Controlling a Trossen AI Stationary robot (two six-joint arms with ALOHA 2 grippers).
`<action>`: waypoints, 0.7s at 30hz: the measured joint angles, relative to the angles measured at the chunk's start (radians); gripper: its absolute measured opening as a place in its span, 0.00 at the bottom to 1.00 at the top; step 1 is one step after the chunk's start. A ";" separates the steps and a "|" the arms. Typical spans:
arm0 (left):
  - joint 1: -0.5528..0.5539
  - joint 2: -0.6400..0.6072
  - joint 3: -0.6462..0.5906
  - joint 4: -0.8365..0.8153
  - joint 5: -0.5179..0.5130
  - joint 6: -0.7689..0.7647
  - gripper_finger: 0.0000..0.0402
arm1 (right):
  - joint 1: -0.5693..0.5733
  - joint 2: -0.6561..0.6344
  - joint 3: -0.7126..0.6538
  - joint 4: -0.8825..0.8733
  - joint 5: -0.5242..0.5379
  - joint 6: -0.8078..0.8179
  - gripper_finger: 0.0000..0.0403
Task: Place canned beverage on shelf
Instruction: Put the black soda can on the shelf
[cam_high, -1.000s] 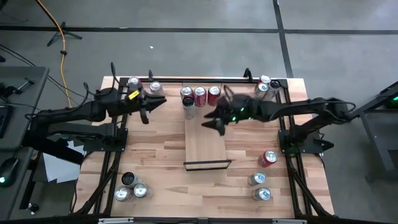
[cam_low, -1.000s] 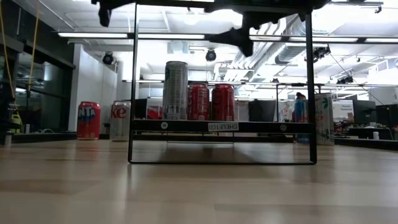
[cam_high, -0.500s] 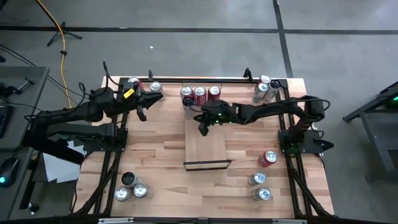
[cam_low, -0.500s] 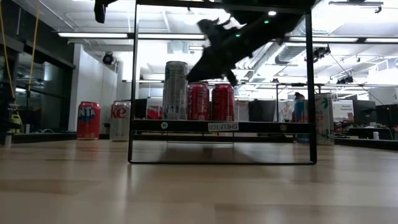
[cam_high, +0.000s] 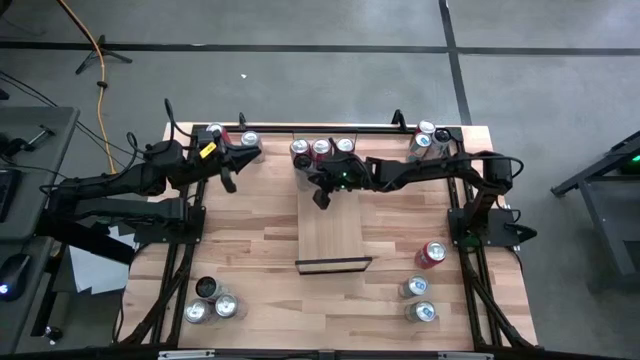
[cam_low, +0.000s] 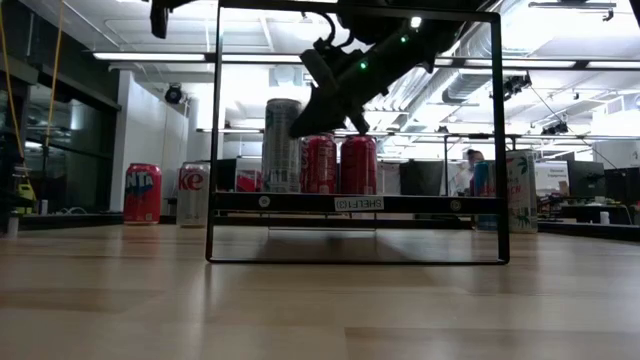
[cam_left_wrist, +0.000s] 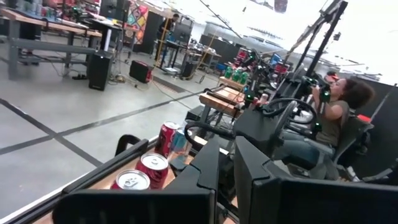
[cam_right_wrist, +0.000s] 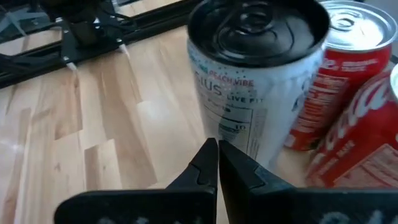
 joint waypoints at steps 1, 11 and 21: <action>0.000 0.000 0.000 0.000 -0.004 0.001 0.00 | -0.005 0.000 0.000 -0.002 -0.008 -0.002 0.00; 0.000 0.000 0.000 -0.001 -0.044 0.010 0.00 | -0.034 0.000 0.000 0.002 -0.015 0.001 0.00; 0.000 0.000 0.000 -0.002 -0.075 0.011 0.00 | -0.034 0.000 0.000 0.036 -0.038 0.026 0.00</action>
